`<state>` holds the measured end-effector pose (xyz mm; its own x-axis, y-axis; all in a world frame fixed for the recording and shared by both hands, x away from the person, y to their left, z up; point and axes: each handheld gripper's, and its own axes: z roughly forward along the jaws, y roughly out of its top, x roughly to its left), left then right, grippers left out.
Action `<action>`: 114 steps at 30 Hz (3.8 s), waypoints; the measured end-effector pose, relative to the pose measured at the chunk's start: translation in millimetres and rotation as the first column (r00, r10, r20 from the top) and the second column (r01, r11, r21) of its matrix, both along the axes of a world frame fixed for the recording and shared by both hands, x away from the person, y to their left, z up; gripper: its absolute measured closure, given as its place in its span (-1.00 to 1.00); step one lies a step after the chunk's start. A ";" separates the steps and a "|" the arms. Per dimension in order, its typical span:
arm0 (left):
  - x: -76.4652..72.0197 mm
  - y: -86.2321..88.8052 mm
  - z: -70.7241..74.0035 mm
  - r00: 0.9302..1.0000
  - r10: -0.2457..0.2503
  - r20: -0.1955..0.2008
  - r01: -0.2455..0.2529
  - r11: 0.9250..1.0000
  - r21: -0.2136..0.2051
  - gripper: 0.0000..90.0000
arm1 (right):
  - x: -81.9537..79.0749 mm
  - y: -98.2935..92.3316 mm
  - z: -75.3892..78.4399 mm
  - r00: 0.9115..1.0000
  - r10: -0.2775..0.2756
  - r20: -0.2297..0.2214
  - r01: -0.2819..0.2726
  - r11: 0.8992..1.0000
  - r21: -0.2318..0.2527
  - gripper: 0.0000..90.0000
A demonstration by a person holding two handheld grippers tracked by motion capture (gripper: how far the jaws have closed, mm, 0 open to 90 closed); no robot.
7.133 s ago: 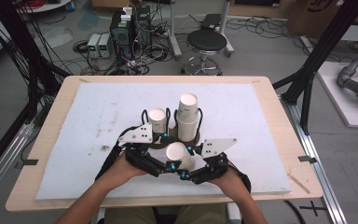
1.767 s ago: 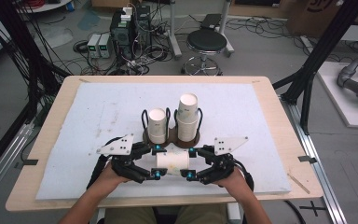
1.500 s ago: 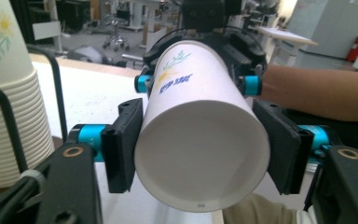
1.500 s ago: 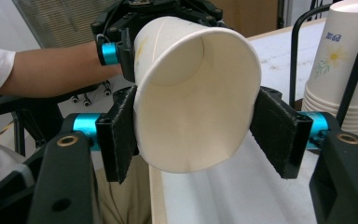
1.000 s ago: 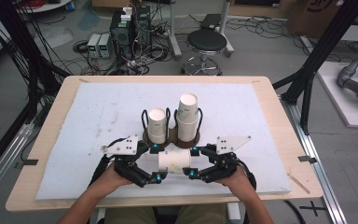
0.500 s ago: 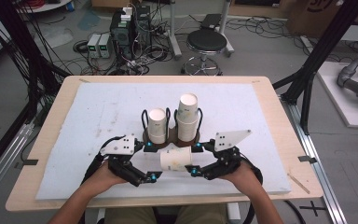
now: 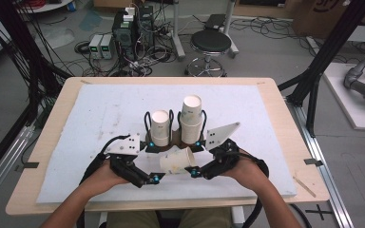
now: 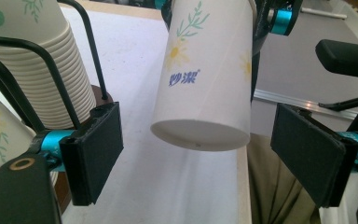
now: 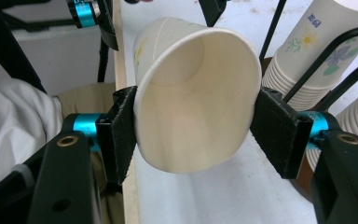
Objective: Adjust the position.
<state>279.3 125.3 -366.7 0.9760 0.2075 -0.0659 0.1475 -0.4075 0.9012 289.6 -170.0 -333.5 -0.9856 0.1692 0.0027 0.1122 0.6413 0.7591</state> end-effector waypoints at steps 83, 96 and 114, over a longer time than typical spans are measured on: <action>7.5 -39.3 -15.4 0.993 -0.090 -0.072 0.102 0.977 0.186 -0.23 | 1.1 68.0 23.0 0.993 0.115 0.003 -0.106 0.917 -0.384 -0.35; 5.9 -16.2 -26.9 0.998 -0.001 -0.058 0.004 0.999 0.042 -0.27 | 9.3 34.2 32.9 1.000 -0.010 -0.029 0.009 0.999 -0.049 -0.49; 3.7 47.9 -37.4 0.972 0.232 -0.036 -0.234 0.955 -0.181 -0.31 | 0.7 -55.5 -21.1 0.932 -0.359 -0.046 0.361 0.911 0.199 -0.51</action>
